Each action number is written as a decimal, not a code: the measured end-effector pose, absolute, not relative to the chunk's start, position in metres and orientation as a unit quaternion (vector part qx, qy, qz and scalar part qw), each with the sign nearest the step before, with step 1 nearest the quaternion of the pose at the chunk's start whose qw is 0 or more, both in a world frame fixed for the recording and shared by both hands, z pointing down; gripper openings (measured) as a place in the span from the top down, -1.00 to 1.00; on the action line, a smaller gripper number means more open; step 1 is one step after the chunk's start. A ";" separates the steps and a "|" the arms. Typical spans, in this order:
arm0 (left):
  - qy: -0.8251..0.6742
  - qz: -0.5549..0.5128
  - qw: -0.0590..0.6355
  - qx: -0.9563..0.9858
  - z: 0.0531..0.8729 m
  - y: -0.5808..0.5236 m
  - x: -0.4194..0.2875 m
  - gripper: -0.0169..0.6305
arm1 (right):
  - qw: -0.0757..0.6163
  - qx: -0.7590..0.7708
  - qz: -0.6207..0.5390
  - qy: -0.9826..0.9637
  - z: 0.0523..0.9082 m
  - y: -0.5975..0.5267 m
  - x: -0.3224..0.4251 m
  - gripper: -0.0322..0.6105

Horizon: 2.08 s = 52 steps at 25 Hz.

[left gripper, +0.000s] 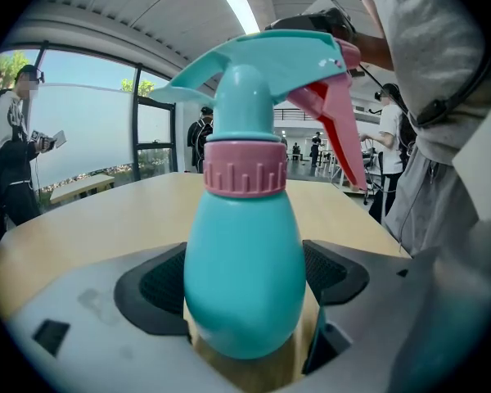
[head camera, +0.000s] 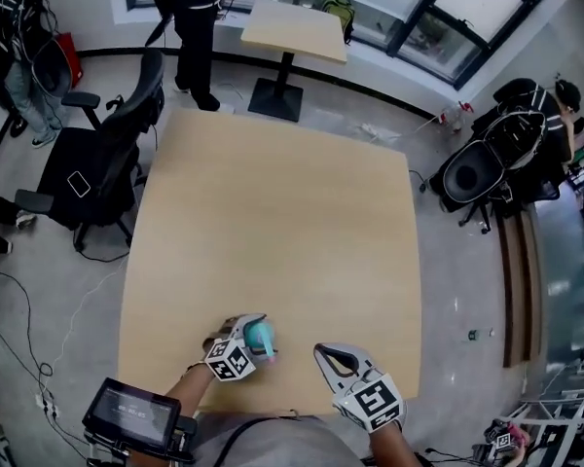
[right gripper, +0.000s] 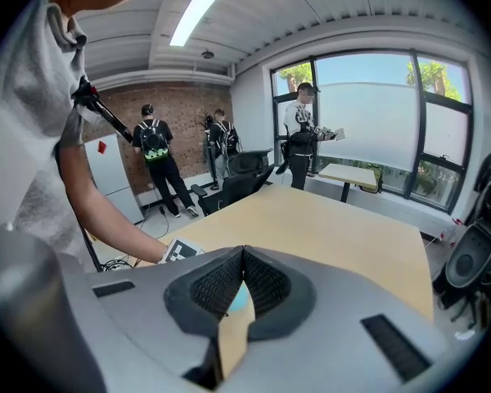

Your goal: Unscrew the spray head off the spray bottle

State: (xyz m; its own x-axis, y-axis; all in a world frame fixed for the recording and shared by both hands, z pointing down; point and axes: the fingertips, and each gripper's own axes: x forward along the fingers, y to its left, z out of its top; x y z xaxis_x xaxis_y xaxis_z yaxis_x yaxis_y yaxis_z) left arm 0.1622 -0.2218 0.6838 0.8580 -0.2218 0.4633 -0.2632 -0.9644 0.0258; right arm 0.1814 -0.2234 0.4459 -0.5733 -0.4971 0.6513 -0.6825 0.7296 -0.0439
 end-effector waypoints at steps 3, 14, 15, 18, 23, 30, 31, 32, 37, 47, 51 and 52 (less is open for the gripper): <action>-0.125 0.237 0.049 0.962 0.689 -0.207 0.164 -0.29 | 0.316 0.336 0.150 -0.875 0.450 -0.214 0.185 0.89; -0.151 0.230 0.033 0.961 0.713 -0.233 0.173 -0.29 | 0.316 0.318 0.125 -0.885 0.471 -0.240 0.194 0.89; -0.164 0.227 0.032 0.959 0.715 -0.243 0.177 -0.29 | 0.308 0.316 0.120 -0.889 0.469 -0.247 0.197 0.89; -0.136 0.232 0.012 0.963 0.690 -0.245 0.187 -0.29 | 0.303 0.326 0.122 -0.887 0.453 -0.250 0.198 0.89; -0.092 0.255 0.016 0.962 0.704 -0.212 0.168 -0.29 | 0.318 0.326 0.154 -0.877 0.472 -0.231 0.177 0.89; -0.118 0.233 0.022 0.965 0.698 -0.212 0.187 -0.29 | 0.334 0.318 0.168 -0.871 0.478 -0.224 0.182 0.89; -0.126 0.230 0.022 0.965 0.696 -0.218 0.190 -0.29 | 0.335 0.319 0.166 -0.871 0.477 -0.226 0.186 0.89; -0.134 0.229 0.020 0.964 0.694 -0.225 0.192 -0.29 | 0.336 0.320 0.163 -0.871 0.476 -0.228 0.188 0.89; -0.144 0.243 0.016 0.959 0.684 -0.225 0.197 -0.29 | 0.340 0.323 0.164 -0.868 0.477 -0.222 0.192 0.89; -0.185 0.330 -0.017 0.926 0.651 -0.214 0.166 -0.29 | 0.369 0.262 0.221 -0.864 0.498 -0.208 0.128 0.24; -0.211 0.364 -0.048 0.906 0.626 -0.212 0.156 -0.29 | 0.438 0.249 0.210 -0.838 0.512 -0.197 0.129 0.24; -0.216 0.368 -0.057 0.903 0.616 -0.211 0.154 -0.29 | 0.450 0.249 0.205 -0.833 0.512 -0.194 0.128 0.24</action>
State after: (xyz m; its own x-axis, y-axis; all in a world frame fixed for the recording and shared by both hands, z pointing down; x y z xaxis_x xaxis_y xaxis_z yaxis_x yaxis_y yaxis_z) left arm 0.1539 -0.2109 0.6161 0.6366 -0.4314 0.6392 -0.3483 -0.9004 -0.2608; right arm 0.1277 -0.1936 0.5118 -0.4711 -0.2302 0.8515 -0.5997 0.7915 -0.1178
